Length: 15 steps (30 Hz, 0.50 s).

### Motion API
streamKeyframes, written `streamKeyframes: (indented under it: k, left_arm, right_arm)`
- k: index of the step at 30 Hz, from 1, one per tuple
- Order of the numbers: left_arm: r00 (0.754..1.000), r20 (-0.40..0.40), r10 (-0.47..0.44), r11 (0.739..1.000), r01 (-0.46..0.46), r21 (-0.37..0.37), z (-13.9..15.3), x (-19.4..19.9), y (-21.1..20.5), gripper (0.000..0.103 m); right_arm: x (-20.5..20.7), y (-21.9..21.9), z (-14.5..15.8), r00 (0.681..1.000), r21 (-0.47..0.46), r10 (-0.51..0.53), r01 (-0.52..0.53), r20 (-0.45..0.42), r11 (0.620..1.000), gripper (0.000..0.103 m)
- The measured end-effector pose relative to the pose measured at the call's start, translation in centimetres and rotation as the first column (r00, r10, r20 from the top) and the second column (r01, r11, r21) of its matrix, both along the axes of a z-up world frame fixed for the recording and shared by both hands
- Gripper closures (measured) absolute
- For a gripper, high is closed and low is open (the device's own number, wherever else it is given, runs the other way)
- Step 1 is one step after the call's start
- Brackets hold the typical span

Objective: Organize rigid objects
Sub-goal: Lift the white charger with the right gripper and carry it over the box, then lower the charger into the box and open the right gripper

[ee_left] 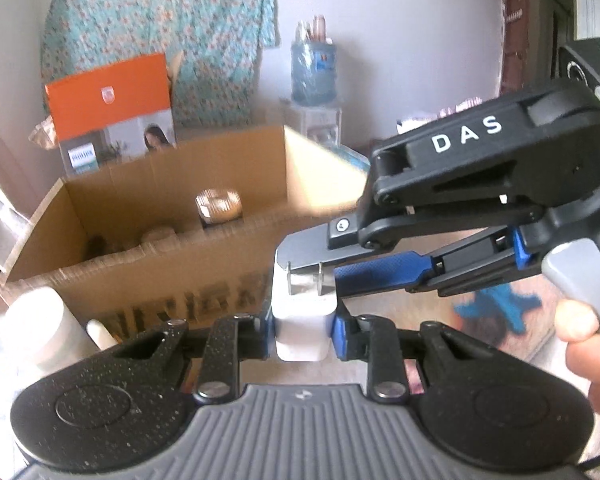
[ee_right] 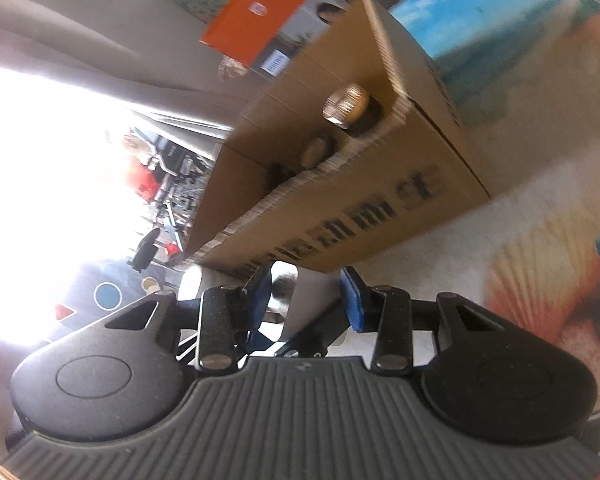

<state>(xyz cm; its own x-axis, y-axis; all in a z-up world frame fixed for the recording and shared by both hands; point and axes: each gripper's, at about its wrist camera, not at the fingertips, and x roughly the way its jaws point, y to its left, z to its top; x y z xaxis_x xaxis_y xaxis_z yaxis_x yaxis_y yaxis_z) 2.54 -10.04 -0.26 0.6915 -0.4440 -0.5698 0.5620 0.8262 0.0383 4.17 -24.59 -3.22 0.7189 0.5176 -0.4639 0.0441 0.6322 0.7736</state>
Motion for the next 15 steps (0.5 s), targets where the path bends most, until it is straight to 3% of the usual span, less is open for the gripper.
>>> streamKeyframes:
  k: [7, 12, 15]
  left_arm:
    - [0.996, 0.076, 0.047, 0.999, -0.045, -0.024, 4.9, 2.1, 0.1, 0.075]
    - [0.995, 0.022, 0.096, 0.994, -0.095, -0.046, 6.5, 6.0, 0.1, 0.075]
    - [0.990, -0.059, 0.129, 0.989, -0.133, -0.062, 6.5, 8.9, 0.3, 0.075]
  right_arm:
    - [1.8, 1.2, 6.2, 0.989, -0.078, 0.061, -0.051, 0.135, 0.996, 0.066]
    - [5.3, 1.0, 9.2, 0.982, -0.127, 0.116, -0.097, 0.152, 0.987, 0.065]
    - [8.1, 1.0, 9.9, 0.981, -0.149, 0.142, -0.123, 0.129, 0.981, 0.065]
